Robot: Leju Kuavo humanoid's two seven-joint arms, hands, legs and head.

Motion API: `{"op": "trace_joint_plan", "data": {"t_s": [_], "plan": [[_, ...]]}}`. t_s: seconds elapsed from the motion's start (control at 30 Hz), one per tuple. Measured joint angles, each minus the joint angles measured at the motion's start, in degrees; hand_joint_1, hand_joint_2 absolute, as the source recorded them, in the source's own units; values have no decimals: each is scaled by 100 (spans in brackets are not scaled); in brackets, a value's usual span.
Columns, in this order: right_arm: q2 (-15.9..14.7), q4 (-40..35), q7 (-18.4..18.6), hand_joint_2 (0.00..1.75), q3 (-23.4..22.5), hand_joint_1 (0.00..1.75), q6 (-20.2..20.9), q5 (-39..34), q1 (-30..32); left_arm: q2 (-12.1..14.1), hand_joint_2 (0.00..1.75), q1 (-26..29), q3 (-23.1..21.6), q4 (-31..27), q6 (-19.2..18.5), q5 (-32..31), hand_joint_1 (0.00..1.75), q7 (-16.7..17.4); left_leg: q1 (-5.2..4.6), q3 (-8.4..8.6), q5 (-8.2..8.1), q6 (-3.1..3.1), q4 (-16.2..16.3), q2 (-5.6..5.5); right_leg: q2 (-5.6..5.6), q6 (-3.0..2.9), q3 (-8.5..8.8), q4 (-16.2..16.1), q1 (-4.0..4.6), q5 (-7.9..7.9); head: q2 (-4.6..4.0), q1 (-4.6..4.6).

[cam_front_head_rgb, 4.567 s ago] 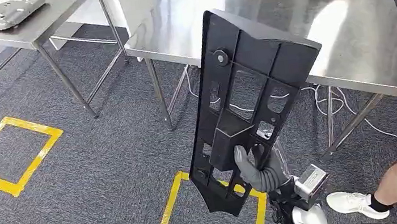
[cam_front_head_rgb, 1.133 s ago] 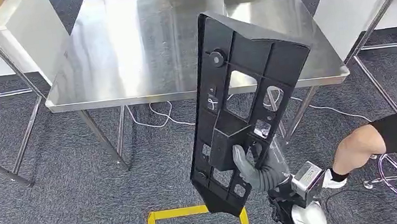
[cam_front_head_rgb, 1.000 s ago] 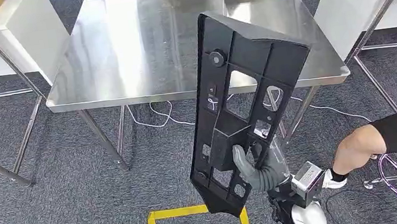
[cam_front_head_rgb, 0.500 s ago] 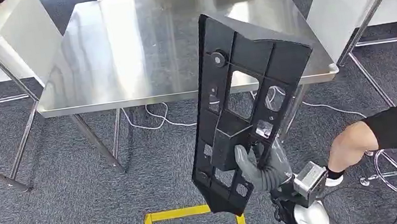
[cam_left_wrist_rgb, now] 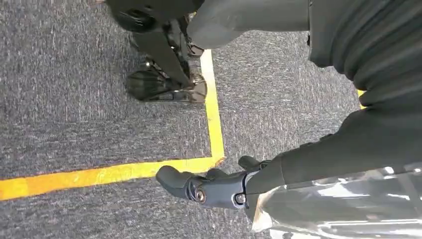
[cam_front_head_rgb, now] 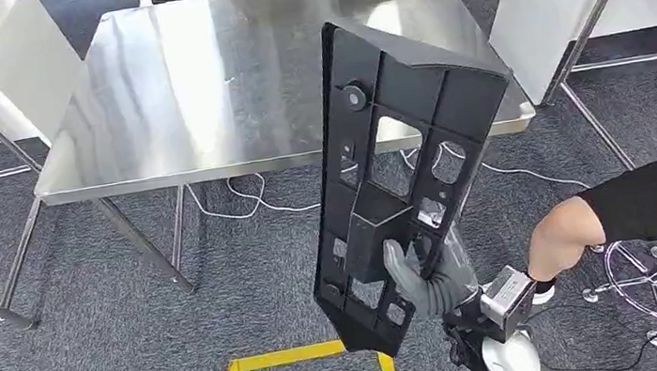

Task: Take the parts from the cabinet and place them on the table.

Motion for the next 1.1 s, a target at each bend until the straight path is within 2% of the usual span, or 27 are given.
{"op": "trace_joint_plan", "data": {"t_s": [0.07,0.1,0.13,0.17,0.2,0.27,0.3,0.33,0.37,0.43,0.47,0.5,0.53,0.57,0.6,0.63,0.67,0.7,0.77,0.8,0.83,0.87,0.9,0.93,0.97,1.0,1.1], "plan": [[-5,2,0,175,4,175,0,-2,-2,6,175,-1,2,-2,4,-4,0,13,-51,-22,3,-2,-9,12,-7,27,-8,-18,-63,-4,-2,-7],[-2,0,0,175,9,175,0,0,-14,6,175,0,2,-2,11,-4,0,22,-58,-1,23,11,-56,12,-9,53,0,-37,-51,4,-2,-11],[-4,-2,0,175,11,175,2,0,-16,-2,175,1,2,-2,15,-4,0,24,32,72,106,20,-196,26,-27,76,-47,-2,1,-19,0,-6],[-9,0,0,175,11,175,2,-2,-12,-11,175,-3,2,-2,15,-7,0,26,4,113,117,24,-242,41,-54,77,-98,149,-28,-99,-2,2],[-9,2,-2,175,15,175,2,-4,-34,-11,175,-3,2,-2,15,-9,0,26,10,113,128,60,-244,46,-54,42,-269,509,-34,-285,-2,18],[-15,11,-2,175,13,175,0,-7,-20,-16,175,-2,2,-2,15,-13,0,33,-4,108,122,56,-242,52,-57,16,-716,1395,-51,-613,-2,11],[-22,24,-2,175,13,175,2,-7,-8,-16,175,0,2,-2,15,-13,0,39,-7,105,116,56,-240,52,-59,40,-869,1678,-54,-681,-2,18],[-31,37,-2,175,13,175,0,-7,0,-16,175,1,2,-2,15,-15,0,41,-6,109,112,51,-239,51,-59,79,-895,1699,-62,-640,-2,15],[-35,39,-2,175,13,175,2,-7,1,-16,175,1,2,-2,15,-15,0,41,-6,117,104,41,-235,49,-61,145,-766,1410,-74,-487,0,20],[-39,39,-2,175,15,175,0,-7,-3,-26,175,1,2,0,17,-33,0,48,-5,156,82,8,-232,43,-97,246,-260,397,-86,-82,-2,18],[-39,39,-2,175,15,175,0,-4,-5,-31,175,1,2,0,17,-54,0,55,-12,166,64,-21,-228,42,-162,232,-38,-52,-85,35,-2,24],[-37,37,-5,175,15,175,0,-4,-2,-31,175,0,2,-2,20,-59,0,61,-70,161,17,-68,-187,44,-143,167,4,-111,-59,51,0,13],[-39,37,-5,175,15,175,0,0,-1,-31,175,0,2,0,26,-66,0,63,-52,163,17,-95,-190,49,-127,105,-5,-99,-64,61,0,4],[-39,37,-7,175,15,175,-6,2,6,-33,175,0,2,0,33,-66,0,70,-44,171,13,-132,-203,54,-124,46,-14,-94,-29,44,-2,13],[-39,37,-7,175,15,175,-7,2,11,-33,175,0,2,-2,35,-66,0,72,-23,176,13,-171,-208,64,-115,4,-13,-102,-20,49,-2,18],[-37,35,-9,175,15,175,-7,2,13,-13,175,-6,2,-6,37,-68,0,74,-21,165,-25,-207,-176,68,-101,-36,41,-143,-129,75,0,15],[-37,35,-9,175,20,175,-7,9,18,-22,175,-5,2,-4,39,-68,0,76,-6,143,-95,-241,-68,33,-92,-57,56,-149,-126,75,-2,9],[-33,35,-9,175,20,175,-7,9,16,-26,175,-6,2,-4,37,-72,0,76,14,11,-270,-282,220,17,-97,-100,69,-149,-129,53,-2,-42],[-22,37,-9,175,22,175,-7,9,26,-24,175,3,2,-4,39,-72,0,83,52,-493,-708,-357,1175,17,-94,-130,79,-148,-106,31,-2,-31],[-22,37,-9,175,20,175,-7,9,39,-24,175,10,2,-4,39,-72,0,87,60,-716,-799,-379,1543,18,-87,-136,83,-147,-101,24,-2,-35],[-22,37,-9,175,22,175,-7,9,51,-24,175,13,2,-2,39,-72,0,87,64,-812,-739,-381,1634,18,-75,-140,93,-146,-97,18,-2,-28],[-22,37,-9,175,22,175,-9,11,56,-24,175,14,2,-2,39,-72,0,87,66,-765,-550,-374,1451,18,-61,-146,110,-146,-96,5,-2,-35],[-22,37,-9,175,22,175,-9,11,56,-24,175,14,2,-2,39,-72,0,87,65,-597,-282,-354,1057,18,-45,-136,140,-146,-92,-9,-2,-33],[-15,37,-9,175,22,175,-7,11,55,-22,175,14,2,-4,42,-72,0,87,61,-325,45,-309,469,7,-32,-122,183,-146,-87,-35,-2,-33],[-4,37,-9,175,22,175,-7,11,56,-18,175,14,2,-4,42,-72,0,87,49,-97,262,-243,-22,-29,-26,-119,203,-153,-91,-54,-2,-31],[2,37,-9,175,22,175,-7,11,53,-2,175,8,0,-2,44,-72,0,87,24,-29,151,-204,-118,-40,-24,-81,205,-146,-45,-79,-2,-22],[2,37,-11,175,22,175,-7,20,60,2,175,8,2,-2,44,-72,0,87,-28,-41,126,-120,-138,-36,-21,4,199,-171,-73,-103,-2,-26]]}}
